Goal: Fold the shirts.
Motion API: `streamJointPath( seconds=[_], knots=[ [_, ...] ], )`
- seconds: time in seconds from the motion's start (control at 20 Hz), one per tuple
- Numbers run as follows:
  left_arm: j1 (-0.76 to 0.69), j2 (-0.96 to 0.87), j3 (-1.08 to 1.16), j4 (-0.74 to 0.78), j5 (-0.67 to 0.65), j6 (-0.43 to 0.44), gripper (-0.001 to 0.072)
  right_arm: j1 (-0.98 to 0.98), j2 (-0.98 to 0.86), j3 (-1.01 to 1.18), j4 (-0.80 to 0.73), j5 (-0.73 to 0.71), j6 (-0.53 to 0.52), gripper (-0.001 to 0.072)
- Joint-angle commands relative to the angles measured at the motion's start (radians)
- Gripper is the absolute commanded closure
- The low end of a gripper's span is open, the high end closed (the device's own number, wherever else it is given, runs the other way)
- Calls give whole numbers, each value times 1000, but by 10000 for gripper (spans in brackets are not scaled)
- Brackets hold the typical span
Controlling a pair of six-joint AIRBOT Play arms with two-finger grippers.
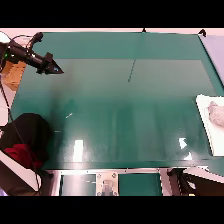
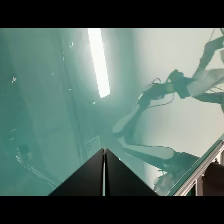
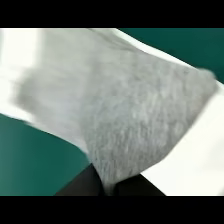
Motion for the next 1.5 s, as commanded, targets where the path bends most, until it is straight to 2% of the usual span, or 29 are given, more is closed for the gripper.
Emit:
streamJointPath(
  seconds=[0.0, 0.15, 0.3, 0.45, 0.6, 0.8, 0.95, 1.15, 1.3, 1.45],
  knots=[
    [0, 0, 0, 0, 14, 0, 685, 52, -1, 53, 486, -307, -71, 695],
    [0, 0, 0, 0, 35, 0, 685, 163, -35, 114, 644, -557, -74, 695],
    [0, 0, 0, 0, 50, -1, 685, 232, -128, 213, 661, -585, -72, 695],
    [0, 0, 0, 0, 49, -5, 685, 234, -169, 223, 659, -590, -46, 695],
    [0, 0, 0, 0, 49, -20, 685, 187, -173, 220, 606, -501, -42, 695],
    [0, 0, 0, 0, 61, -19, 685, 104, -173, 169, 471, -237, 14, 696],
    [0, 0, 0, 1, 75, -16, 685, 36, -173, 63, 429, -79, 13, 696],
    [0, 0, -1, 0, 73, -9, 685, -23, -166, 13, 397, 9, 7, 696],
    [0, 0, 0, 0, 72, -9, 685, -49, -119, 13, 265, 38, 59, 696],
    [0, 0, 0, 0, 76, -6, 685, -53, -98, 11, 68, 107, 100, 696]
  ],
)
